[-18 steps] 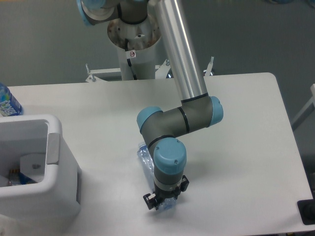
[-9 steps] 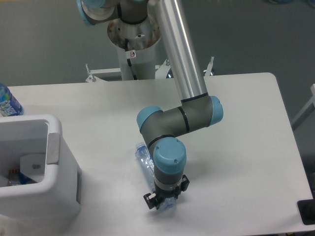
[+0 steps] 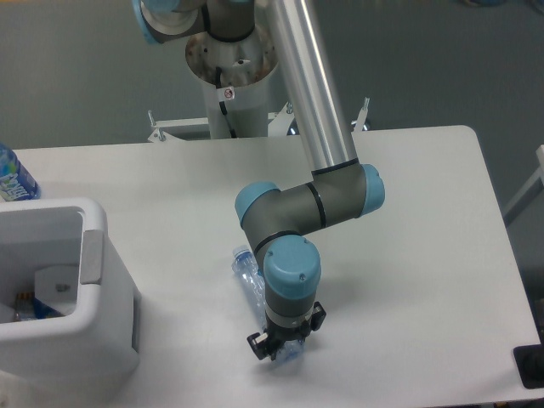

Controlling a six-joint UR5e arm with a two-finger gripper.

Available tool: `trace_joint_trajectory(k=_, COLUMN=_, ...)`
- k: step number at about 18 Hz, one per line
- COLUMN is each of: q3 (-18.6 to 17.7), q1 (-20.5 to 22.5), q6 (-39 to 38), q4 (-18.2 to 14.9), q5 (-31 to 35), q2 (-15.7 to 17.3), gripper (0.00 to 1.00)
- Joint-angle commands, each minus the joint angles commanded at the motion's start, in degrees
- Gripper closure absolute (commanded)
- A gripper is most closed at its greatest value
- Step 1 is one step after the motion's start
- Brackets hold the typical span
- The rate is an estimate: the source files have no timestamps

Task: Place the trash in the trash can
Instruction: 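Close the gripper around the bottle's blue-capped end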

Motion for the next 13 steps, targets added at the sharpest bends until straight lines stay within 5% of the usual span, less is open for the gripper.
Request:
trace_joint_trajectory(k=7, q3=0.9, q1=0.1, q6=0.5, q4=0.3, q5=-0.2, q2=3.3, gripper=0.37)
trace_joint_trajectory(k=13, q3=8.8, q1=0.5, q6=0.5, q4=3.7, q5=-0.4, q2=5.4, gripper=0.39)
